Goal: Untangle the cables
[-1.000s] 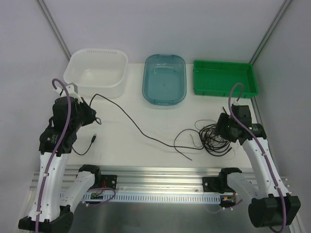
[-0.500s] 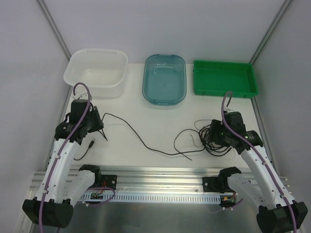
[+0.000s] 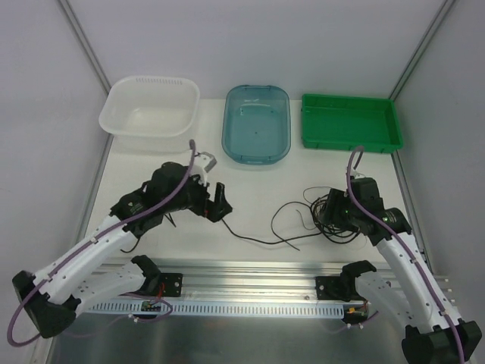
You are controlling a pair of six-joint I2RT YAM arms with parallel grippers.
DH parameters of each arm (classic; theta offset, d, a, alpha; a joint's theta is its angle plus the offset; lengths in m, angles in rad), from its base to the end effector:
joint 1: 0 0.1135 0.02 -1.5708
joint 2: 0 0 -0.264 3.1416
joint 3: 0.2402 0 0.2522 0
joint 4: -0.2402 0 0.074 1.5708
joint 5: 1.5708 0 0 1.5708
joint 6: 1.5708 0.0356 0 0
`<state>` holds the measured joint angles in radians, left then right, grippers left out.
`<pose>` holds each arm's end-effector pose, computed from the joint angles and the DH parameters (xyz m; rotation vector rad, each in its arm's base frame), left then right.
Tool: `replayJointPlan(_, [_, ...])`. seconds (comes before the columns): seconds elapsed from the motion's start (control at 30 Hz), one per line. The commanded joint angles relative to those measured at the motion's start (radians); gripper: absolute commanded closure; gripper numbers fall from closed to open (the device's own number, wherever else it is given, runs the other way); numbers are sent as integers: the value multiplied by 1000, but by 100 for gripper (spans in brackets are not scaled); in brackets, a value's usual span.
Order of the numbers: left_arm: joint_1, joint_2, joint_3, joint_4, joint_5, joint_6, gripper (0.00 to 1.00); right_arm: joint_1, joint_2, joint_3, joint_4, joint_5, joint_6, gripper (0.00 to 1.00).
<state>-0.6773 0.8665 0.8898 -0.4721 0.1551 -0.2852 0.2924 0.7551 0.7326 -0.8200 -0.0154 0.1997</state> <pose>0.1453 -0.1239 0.3330 0.5089 2.0368 -0.7543 0.1406 0.0429 0.2671 -0.1196 2.4248 0.2435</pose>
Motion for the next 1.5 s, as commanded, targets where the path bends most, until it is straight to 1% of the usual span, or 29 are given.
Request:
replayJointPlan(0.0, [-163, 89, 26, 177, 2, 107, 2, 5, -17, 43, -24, 41, 15, 38])
replayJointPlan(0.03, [-213, 156, 49, 197, -17, 151, 2, 5, -19, 45, -30, 49, 15, 36])
replayJointPlan(0.07, [-290, 195, 63, 219, -34, 173, 2, 5, -20, 47, -31, 52, 18, 35])
replayJointPlan(0.1, [-327, 238, 78, 251, -49, 193, 1, 5, -26, 47, -33, 58, 21, 35])
replayJointPlan(0.13, [-375, 323, 118, 263, -61, 225, 1, 5, -28, 47, -39, 66, 26, 35])
replayJointPlan(0.17, [-401, 371, 141, 273, -69, 236, 1, 5, -30, 47, -39, 72, 29, 35])
replayJointPlan(0.2, [-422, 459, 164, 291, -80, 247, 1, 5, -33, 47, -45, 84, 30, 35])
replayJointPlan(0.23, [-444, 503, 214, 299, -101, 276, 2, 5, -34, 47, -53, 88, 33, 35])
replayJointPlan(0.27, [-491, 546, 239, 302, -110, 297, 2, 5, -36, 44, -56, 91, 35, 33])
replayJointPlan(0.3, [-510, 625, 265, 311, -121, 310, 3, 5, -42, 42, -59, 100, 40, 33])
replayJointPlan(0.37, [-541, 699, 334, 319, -135, 331, 5, 7, -49, 42, -67, 104, 44, 33])
replayJointPlan(0.4, [-556, 762, 353, 322, -140, 331, 9, 5, -53, 41, -70, 114, 49, 33])
replayJointPlan(0.47, [-559, 810, 383, 343, -144, 322, 13, 7, -60, 42, -71, 118, 53, 33])
replayJointPlan(0.53, [-562, 858, 370, 372, -149, 313, 18, 5, -65, 41, -73, 118, 60, 33])
replayJointPlan(0.6, [-568, 878, 353, 424, -150, 313, 20, 5, -68, 30, -67, 117, 67, 33])
replayJointPlan(0.73, [-596, 925, 314, 502, -149, 302, 28, 5, -65, 5, -41, 103, 78, 33])
replayJointPlan(0.83, [-602, 944, 284, 558, -150, 288, 44, 5, -56, -12, -16, 98, 93, 33])
replayJointPlan(0.87, [-602, 945, 272, 573, -149, 287, 50, 5, -53, -15, -8, 97, 98, 33])
replayJointPlan(0.9, [-601, 936, 259, 601, -150, 287, 65, 7, -46, -25, -1, 94, 99, 33])
replayJointPlan(0.93, [-602, 931, 236, 612, -149, 287, 75, 7, -42, -30, 19, 89, 113, 33])
replayJointPlan(0.97, [-602, 922, 227, 619, -149, 287, 82, 5, -37, -36, 28, 88, 119, 33])
replayJointPlan(1.0, [-602, 904, 216, 627, -149, 287, 98, 5, -31, -41, 41, 88, 124, 33])
replayJointPlan(1.03, [-601, 892, 198, 635, -149, 287, 100, 5, -17, -53, 65, 89, 135, 33])
replayJointPlan(1.2, [-604, 797, 158, 639, -144, 248, 100, 7, 36, -71, 146, 120, 162, 32])
replayJointPlan(1.37, [-604, 734, 133, 639, -123, 236, 100, 5, 142, -67, 219, 126, 179, 33])
replayJointPlan(1.47, [-605, 701, 129, 639, -101, 231, 100, 8, 193, -67, 278, 114, 191, 35])
